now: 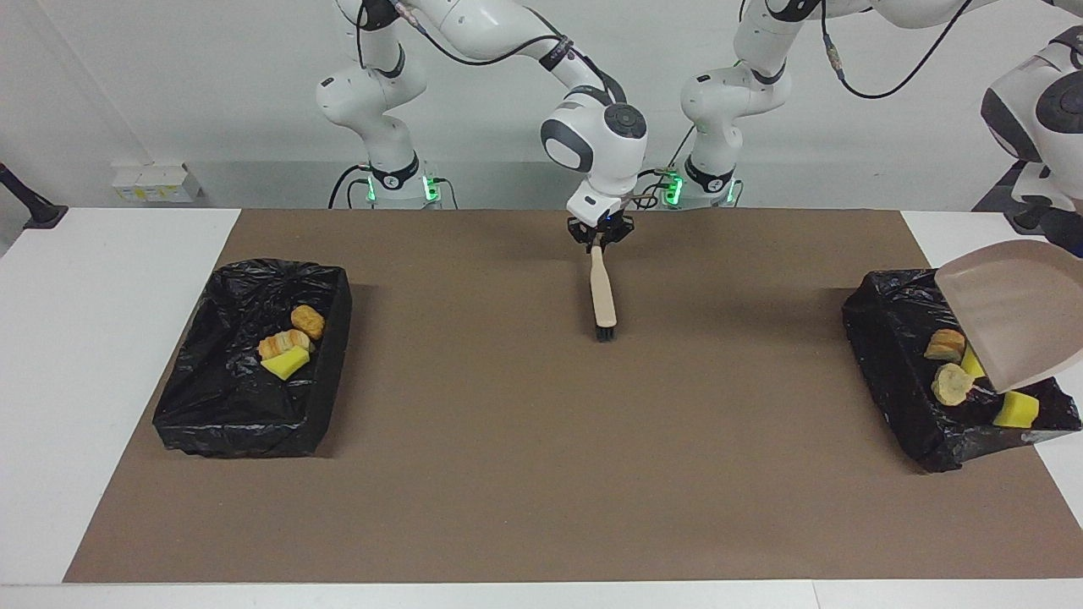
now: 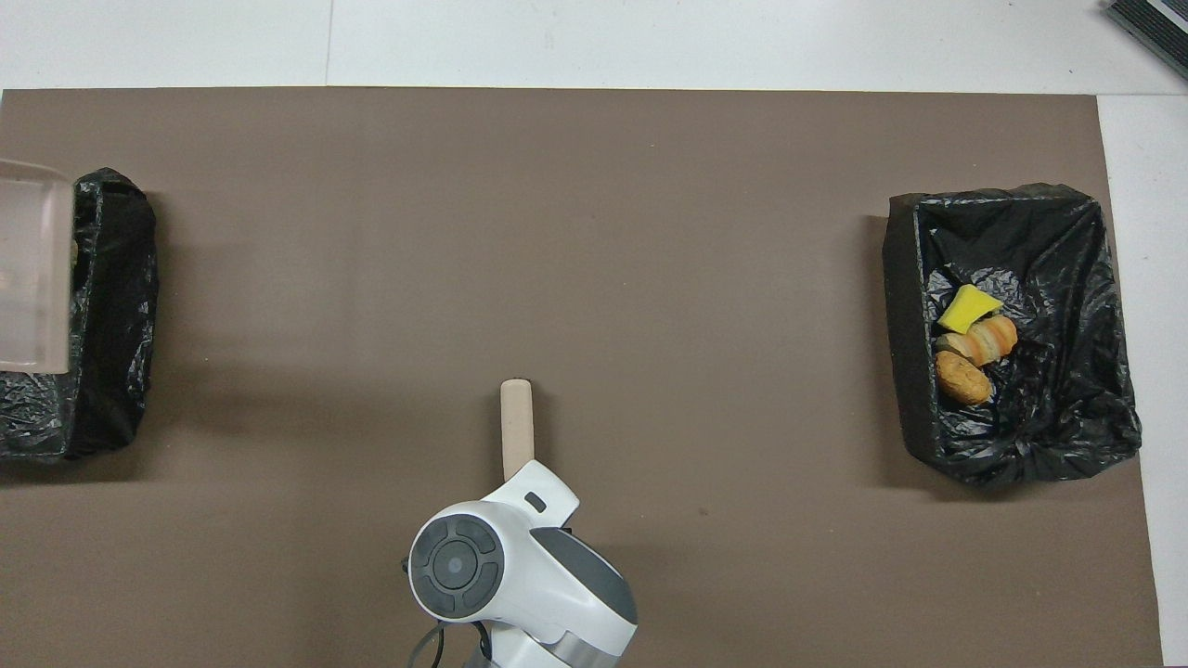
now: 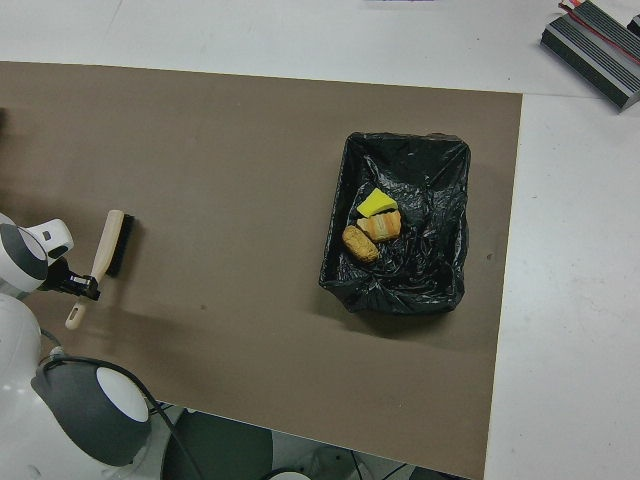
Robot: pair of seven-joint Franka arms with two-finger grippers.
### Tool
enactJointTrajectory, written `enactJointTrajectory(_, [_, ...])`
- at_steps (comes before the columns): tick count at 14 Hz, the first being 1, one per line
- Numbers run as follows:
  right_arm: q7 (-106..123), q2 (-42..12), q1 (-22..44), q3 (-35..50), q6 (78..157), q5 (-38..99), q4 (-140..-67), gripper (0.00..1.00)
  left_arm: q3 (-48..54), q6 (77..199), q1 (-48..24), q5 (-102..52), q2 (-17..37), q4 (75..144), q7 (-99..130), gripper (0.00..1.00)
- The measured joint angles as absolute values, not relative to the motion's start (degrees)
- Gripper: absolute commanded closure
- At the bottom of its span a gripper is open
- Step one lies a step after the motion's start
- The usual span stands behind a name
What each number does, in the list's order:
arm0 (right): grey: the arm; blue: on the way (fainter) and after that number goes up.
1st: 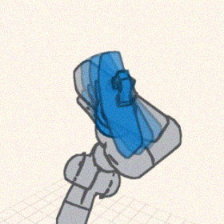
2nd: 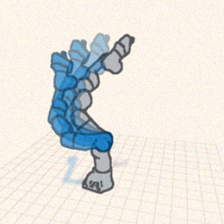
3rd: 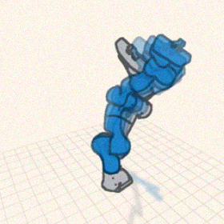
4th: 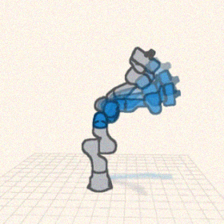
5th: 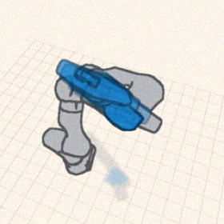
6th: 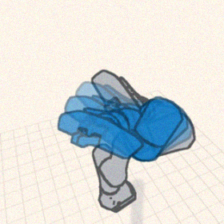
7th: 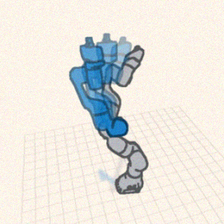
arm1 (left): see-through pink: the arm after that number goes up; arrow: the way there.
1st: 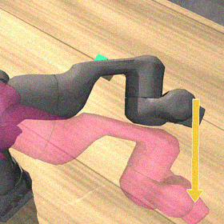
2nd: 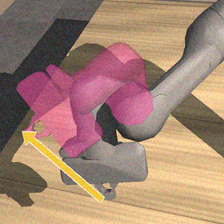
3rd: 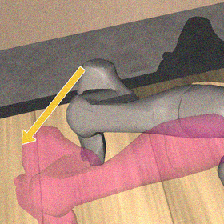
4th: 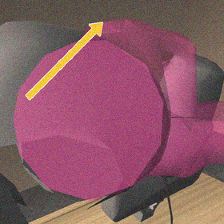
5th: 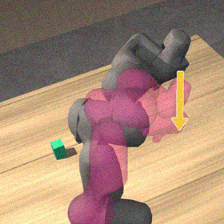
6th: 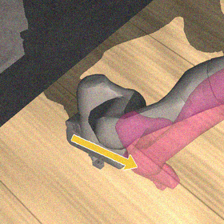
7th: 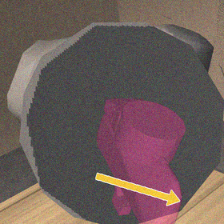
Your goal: Sweep and dump trash in bin
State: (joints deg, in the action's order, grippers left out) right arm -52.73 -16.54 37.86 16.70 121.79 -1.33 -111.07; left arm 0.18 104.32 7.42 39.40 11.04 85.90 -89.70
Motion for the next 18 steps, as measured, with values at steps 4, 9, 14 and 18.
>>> enactJointTrajectory(4, [-52.7,-16.6,37.8,16.6,121.8,-1.2,-111.1,0.92,0.3,102.6,6.0,26.5,11.1,87.2,-78.8,1.00])
enactJointTrajectory(9, [-52.7,-16.6,37.3,16.6,121.9,-0.9,-111.1,0.79,0.4,102.9,4.3,16.3,11.3,91.5,-58.9,1.00])
enactJointTrajectory(14, [-52.7,-16.8,36.6,16.6,122.1,-0.8,-111.1,0.67,0.5,105.0,-0.7,11.0,14.4,92.7,-39.2,1.00])
enactJointTrajectory(18, [-52.7,-16.8,36.3,16.6,122.1,-0.9,-110.9,0.52,0.7,109.3,-6.9,8.4,18.1,92.9,-24.3,1.00])
